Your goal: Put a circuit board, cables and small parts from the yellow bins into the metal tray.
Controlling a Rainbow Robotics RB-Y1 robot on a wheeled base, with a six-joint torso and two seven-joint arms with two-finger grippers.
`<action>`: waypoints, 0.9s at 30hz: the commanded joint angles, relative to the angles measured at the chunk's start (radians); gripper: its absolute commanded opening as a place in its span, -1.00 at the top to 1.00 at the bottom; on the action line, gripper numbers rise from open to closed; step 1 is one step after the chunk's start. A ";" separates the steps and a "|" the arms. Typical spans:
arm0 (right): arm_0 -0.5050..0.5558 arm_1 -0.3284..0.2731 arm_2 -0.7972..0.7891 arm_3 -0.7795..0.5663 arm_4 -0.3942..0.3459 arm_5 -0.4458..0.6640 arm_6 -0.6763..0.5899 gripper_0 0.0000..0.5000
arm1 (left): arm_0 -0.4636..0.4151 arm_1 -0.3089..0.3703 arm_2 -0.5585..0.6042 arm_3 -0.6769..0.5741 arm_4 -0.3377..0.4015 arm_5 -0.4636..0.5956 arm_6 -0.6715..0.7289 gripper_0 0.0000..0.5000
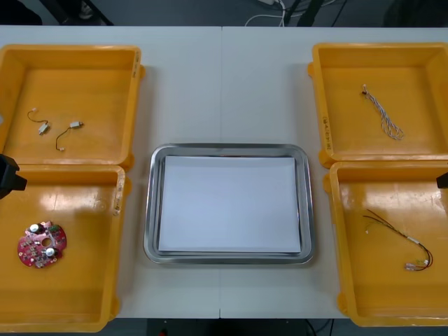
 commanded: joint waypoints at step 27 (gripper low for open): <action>0.002 -0.030 0.008 -0.025 -0.007 0.004 -0.002 -1.00 | -0.026 0.047 0.033 -0.031 0.008 -0.001 0.049 -1.00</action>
